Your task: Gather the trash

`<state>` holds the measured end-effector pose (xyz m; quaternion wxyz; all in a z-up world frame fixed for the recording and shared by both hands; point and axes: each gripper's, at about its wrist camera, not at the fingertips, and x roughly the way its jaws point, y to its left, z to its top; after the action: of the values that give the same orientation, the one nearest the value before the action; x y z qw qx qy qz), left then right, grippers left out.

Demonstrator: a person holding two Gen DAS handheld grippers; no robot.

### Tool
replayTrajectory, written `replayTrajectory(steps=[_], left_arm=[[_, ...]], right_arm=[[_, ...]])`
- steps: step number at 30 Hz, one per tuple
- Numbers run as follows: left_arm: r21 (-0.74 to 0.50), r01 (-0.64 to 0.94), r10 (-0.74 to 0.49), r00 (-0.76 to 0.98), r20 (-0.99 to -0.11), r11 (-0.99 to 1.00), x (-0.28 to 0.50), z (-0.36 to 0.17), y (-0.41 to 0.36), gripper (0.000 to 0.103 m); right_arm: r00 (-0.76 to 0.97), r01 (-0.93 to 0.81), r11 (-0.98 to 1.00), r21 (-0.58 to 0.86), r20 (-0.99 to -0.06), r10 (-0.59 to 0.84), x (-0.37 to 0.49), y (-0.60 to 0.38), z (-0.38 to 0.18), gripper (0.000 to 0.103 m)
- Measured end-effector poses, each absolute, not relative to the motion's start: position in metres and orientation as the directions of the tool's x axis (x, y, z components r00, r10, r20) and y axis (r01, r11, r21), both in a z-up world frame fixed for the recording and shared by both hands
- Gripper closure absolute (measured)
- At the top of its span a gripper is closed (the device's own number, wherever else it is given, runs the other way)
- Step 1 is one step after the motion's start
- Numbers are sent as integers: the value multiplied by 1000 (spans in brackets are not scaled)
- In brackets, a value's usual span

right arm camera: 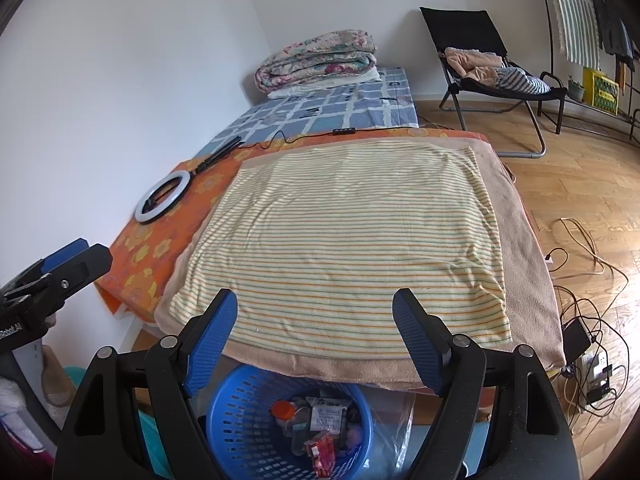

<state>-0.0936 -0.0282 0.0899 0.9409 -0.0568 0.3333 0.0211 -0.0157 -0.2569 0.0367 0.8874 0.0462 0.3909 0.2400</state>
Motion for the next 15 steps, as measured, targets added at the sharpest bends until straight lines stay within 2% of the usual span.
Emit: replayTrajectory(steps=[15], left_arm=[[-91, -72, -1, 778, -628, 993, -95, 87, -27, 1]], right_arm=[[589, -385, 885, 262, -668, 455, -17, -260, 38, 23]])
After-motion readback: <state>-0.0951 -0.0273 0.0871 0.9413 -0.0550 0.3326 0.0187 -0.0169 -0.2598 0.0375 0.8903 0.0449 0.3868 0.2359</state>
